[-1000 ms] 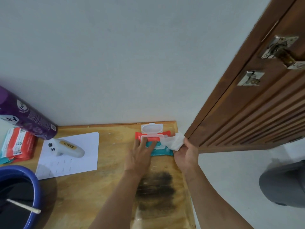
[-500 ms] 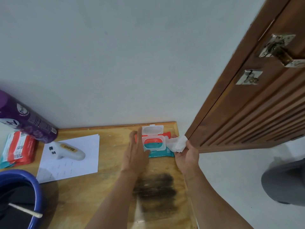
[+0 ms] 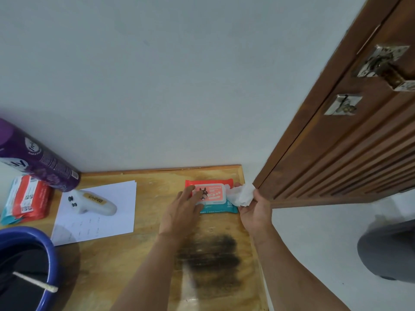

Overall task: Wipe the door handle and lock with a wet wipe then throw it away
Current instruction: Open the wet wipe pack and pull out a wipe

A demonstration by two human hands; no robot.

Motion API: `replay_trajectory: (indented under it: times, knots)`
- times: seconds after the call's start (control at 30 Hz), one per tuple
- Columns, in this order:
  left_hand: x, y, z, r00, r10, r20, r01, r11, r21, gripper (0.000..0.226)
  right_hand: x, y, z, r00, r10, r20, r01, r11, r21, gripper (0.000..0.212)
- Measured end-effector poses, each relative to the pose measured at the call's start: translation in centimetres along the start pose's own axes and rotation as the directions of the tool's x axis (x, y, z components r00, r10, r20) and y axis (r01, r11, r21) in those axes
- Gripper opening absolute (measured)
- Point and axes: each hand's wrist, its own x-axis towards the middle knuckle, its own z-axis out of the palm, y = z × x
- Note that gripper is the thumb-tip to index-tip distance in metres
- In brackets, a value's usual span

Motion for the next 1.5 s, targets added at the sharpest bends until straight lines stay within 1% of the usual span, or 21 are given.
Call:
replay_trajectory:
  times: [0.03,0.17,0.27,0.37,0.43,0.5,0.57,0.73,0.97,1.1,1.2,1.33,1.4,1.5]
  knots:
    - [0.0,0.1,0.1,1.000,0.002,-0.018,-0.002,1.000,0.002,0.043,0.0,0.0,0.0,1.000,-0.001,0.000,0.001,1.000,-0.006,0.035]
    - [0.3,1.2,-0.7,0.999,0.001,0.042,-0.008,0.985,0.170,0.042,0.1,-0.1,-0.1,1.000,0.004,-0.002,-0.004,1.000,-0.006,0.034]
    - [0.8,1.7,-0.8,0.994,0.073,0.087,-0.098,0.936,0.338,0.044,0.1,0.0,0.0,1.000,0.008,-0.010,-0.008,1.000,-0.007,0.034]
    - [0.9,1.8,-0.1,0.999,-0.028,0.045,0.016,0.966,0.257,0.044,0.3,0.1,-0.1,1.000,0.011,-0.022,-0.011,1.000,-0.027,0.036]
    - [0.9,1.9,0.4,0.999,-0.040,0.031,0.032,0.972,0.234,0.044,0.3,0.1,-0.1,1.000,0.016,-0.025,-0.016,0.999,-0.032,0.036]
    - [1.2,2.0,0.3,0.996,-0.090,0.018,0.085,0.977,0.197,0.043,0.2,0.1,0.0,1.000,0.019,-0.020,-0.019,1.000,-0.025,0.036]
    - [1.5,2.4,0.1,0.995,-0.086,0.042,0.074,0.970,0.231,0.043,0.2,0.0,0.2,1.000,0.017,-0.017,-0.017,1.000,-0.015,0.035]
    - [1.8,3.3,-0.2,0.987,-0.149,0.066,0.128,0.959,0.255,0.051,-0.2,0.1,0.3,1.000,0.019,0.000,-0.019,1.000,0.021,0.033]
    - [1.7,3.3,0.6,0.988,-0.144,0.061,0.121,0.952,0.281,0.052,-0.2,0.0,0.0,1.000,0.017,0.000,-0.017,1.000,0.017,0.033]
    - [2.4,3.9,0.6,0.984,-0.166,0.066,0.130,0.919,0.373,0.055,-0.1,0.1,0.0,1.000,0.014,-0.003,-0.014,1.000,-0.003,0.035]
    - [2.8,4.2,0.7,0.979,-0.191,0.072,0.147,0.906,0.397,0.057,-0.3,0.1,0.3,1.000,0.008,-0.005,-0.008,1.000,-0.006,0.034]
    - [2.2,4.2,1.5,0.978,-0.202,0.045,0.173,0.916,0.361,0.054,-0.5,-0.2,0.4,1.000,0.011,-0.021,-0.012,1.000,-0.021,0.035]
    - [2.1,4.3,1.7,0.972,-0.229,0.050,0.201,0.924,0.325,0.052,-0.7,-0.4,0.6,1.000,0.009,-0.029,-0.011,0.999,-0.051,0.034]
    - [2.1,4.9,1.4,0.954,-0.294,0.051,0.278,0.937,0.213,0.050,-1.1,-0.8,1.0,0.999,0.000,-0.041,-0.004,0.995,-0.097,0.033]
